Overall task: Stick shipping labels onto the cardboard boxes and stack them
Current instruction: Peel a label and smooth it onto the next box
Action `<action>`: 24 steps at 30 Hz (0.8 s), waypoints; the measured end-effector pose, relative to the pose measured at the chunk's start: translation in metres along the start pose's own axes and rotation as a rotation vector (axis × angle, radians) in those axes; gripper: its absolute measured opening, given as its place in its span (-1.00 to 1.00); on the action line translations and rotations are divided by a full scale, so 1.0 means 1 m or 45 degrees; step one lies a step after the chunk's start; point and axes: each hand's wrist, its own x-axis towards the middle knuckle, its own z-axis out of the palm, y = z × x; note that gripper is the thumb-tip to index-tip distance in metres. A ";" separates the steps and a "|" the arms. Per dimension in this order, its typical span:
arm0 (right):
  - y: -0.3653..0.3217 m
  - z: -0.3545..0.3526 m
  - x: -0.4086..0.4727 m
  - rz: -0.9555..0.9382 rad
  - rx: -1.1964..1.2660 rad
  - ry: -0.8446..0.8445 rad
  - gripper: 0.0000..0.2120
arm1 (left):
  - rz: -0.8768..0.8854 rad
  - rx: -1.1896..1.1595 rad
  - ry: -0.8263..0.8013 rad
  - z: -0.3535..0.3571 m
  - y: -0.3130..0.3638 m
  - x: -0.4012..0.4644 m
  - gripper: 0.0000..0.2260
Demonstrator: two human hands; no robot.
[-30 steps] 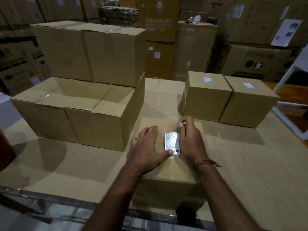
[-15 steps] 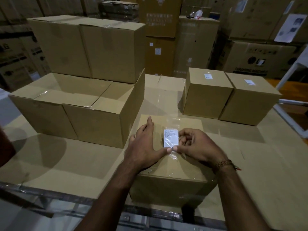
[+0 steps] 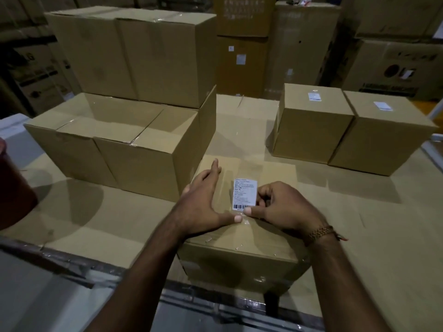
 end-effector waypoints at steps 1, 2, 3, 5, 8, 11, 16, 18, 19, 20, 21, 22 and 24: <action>0.002 0.000 0.000 -0.004 0.032 -0.011 -0.76 | -0.005 0.006 -0.008 -0.001 0.001 0.000 0.32; 0.003 0.000 -0.001 -0.009 0.074 -0.020 -0.77 | -0.011 0.012 -0.025 -0.002 0.001 0.000 0.34; 0.005 0.000 -0.002 -0.016 0.115 -0.031 -0.79 | -0.020 0.022 -0.048 -0.003 0.002 0.000 0.36; 0.008 -0.002 -0.003 -0.031 0.205 -0.053 -0.84 | -0.033 0.047 -0.103 -0.005 0.004 0.000 0.44; 0.010 -0.005 -0.009 -0.070 0.454 -0.088 -0.82 | -0.042 0.049 -0.157 -0.007 0.007 0.000 0.53; 0.010 -0.008 -0.013 -0.090 0.605 -0.105 -0.78 | -0.060 0.030 -0.168 -0.009 0.009 -0.002 0.56; -0.012 -0.014 -0.023 -0.024 0.660 -0.143 -0.75 | -0.038 -0.104 -0.152 -0.022 0.010 -0.010 0.50; -0.031 -0.009 -0.030 -0.022 0.634 -0.086 -0.78 | 0.005 -0.123 -0.010 -0.039 0.011 -0.023 0.33; -0.042 -0.004 -0.033 -0.033 0.619 -0.045 -0.78 | 0.044 -0.094 0.096 -0.049 0.009 -0.031 0.22; -0.053 0.003 -0.036 -0.045 0.621 -0.005 -0.78 | 0.083 -0.054 0.192 -0.060 0.006 -0.040 0.14; -0.065 0.011 -0.039 -0.065 0.642 0.023 -0.77 | 0.112 -0.026 0.266 -0.071 0.000 -0.049 0.10; -0.077 0.020 -0.040 -0.088 0.671 0.045 -0.77 | 0.130 -0.017 0.310 -0.083 -0.009 -0.058 0.10; -0.105 0.039 -0.039 -0.130 0.726 0.072 -0.80 | 0.156 -0.020 0.341 -0.104 -0.029 -0.077 0.14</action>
